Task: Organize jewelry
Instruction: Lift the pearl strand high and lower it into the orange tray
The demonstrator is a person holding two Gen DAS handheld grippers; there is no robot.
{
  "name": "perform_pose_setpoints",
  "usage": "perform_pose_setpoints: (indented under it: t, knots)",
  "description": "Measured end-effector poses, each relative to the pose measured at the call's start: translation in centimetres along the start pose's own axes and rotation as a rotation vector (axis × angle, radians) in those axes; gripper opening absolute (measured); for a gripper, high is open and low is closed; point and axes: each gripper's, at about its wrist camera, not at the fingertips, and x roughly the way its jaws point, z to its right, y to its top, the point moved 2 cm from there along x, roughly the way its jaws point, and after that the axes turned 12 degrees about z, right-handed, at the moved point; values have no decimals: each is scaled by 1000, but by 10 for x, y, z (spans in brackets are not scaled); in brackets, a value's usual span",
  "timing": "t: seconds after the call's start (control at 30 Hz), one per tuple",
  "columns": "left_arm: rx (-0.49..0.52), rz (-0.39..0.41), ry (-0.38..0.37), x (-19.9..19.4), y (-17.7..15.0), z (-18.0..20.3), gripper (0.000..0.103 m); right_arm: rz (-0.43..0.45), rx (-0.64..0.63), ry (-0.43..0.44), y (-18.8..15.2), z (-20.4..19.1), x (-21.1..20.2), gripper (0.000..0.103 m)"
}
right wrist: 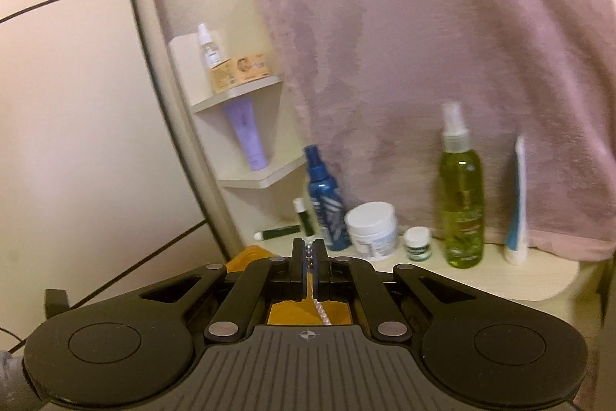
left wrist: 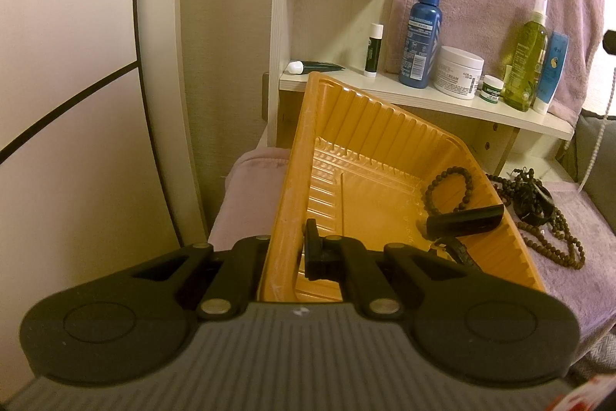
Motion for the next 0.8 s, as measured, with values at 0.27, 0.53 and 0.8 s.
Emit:
perform_pose_setpoints:
  t: [0.27, 0.53, 0.8]
  knots:
    - [-3, 0, 0, 0, 0, 0, 4, 7, 21, 150, 7, -37, 26, 3]
    - [-9, 0, 0, 0, -1, 0, 4, -88, 43, 232, -26, -64, 74, 3]
    - [-12, -1, -2, 0, -1, -1, 4, -61, 65, 277, -24, -77, 85, 3]
